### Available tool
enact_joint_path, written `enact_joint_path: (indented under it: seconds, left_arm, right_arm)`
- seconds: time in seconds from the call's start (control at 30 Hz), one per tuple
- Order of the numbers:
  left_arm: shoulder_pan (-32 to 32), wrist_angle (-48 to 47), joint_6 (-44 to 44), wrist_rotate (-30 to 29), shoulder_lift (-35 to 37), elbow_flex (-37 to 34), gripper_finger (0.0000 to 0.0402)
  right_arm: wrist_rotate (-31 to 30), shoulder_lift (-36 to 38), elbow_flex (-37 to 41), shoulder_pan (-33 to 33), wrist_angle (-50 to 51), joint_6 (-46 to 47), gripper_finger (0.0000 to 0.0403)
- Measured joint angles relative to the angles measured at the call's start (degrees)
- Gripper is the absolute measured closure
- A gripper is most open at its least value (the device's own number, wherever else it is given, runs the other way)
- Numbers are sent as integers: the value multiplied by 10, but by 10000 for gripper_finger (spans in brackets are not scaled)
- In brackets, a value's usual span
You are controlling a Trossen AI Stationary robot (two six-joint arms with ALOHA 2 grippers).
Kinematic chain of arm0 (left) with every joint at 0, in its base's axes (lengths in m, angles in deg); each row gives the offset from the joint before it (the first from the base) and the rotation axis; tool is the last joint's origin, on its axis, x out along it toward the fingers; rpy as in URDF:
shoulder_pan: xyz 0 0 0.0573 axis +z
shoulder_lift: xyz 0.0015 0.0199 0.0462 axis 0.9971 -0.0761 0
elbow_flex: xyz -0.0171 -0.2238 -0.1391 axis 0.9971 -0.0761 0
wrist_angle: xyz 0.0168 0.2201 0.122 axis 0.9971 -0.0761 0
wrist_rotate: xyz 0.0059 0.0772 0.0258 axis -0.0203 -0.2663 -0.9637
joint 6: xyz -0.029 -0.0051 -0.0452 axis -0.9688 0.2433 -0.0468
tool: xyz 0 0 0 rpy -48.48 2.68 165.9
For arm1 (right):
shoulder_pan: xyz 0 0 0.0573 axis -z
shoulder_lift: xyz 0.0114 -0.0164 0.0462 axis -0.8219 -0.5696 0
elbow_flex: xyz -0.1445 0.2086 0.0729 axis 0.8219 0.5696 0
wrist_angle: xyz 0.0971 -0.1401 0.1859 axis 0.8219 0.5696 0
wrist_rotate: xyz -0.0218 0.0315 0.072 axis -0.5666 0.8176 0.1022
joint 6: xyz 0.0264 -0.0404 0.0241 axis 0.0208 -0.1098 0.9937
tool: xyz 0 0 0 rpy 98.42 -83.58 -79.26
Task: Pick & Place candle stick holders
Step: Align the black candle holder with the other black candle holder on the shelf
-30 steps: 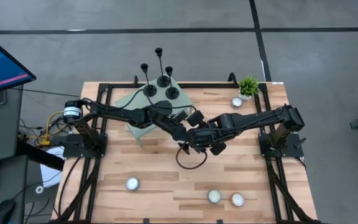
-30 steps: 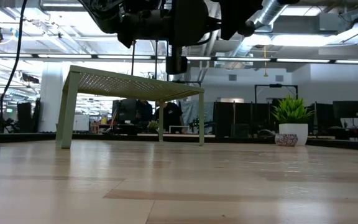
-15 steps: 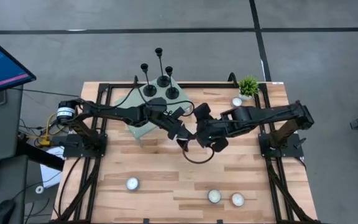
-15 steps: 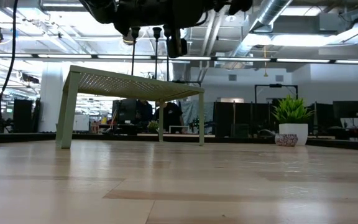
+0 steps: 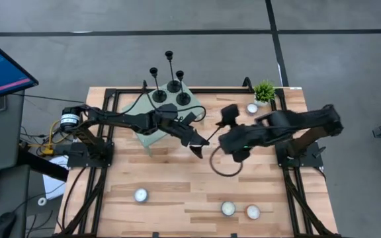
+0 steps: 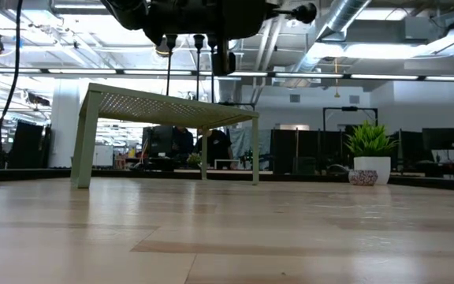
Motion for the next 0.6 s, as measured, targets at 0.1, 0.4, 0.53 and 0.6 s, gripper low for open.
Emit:
enact_joint_path:
  seconds: [0.1,0.4,0.53,0.6]
  left_arm:
    - [0,-1,2,-19,1,0,388]
    - [-30,-35,132,-195,105,0,388]
    - [-71,-105,234,-343,173,0,388]
    - [-103,-138,299,-436,200,0,388]
  right_arm:
    - [-6,32,-6,-20,1,57,132]
    - [-127,103,-7,-72,24,216,132]
    - [-162,116,-7,-79,37,253,132]
    - [-177,117,-7,-78,47,268,132]
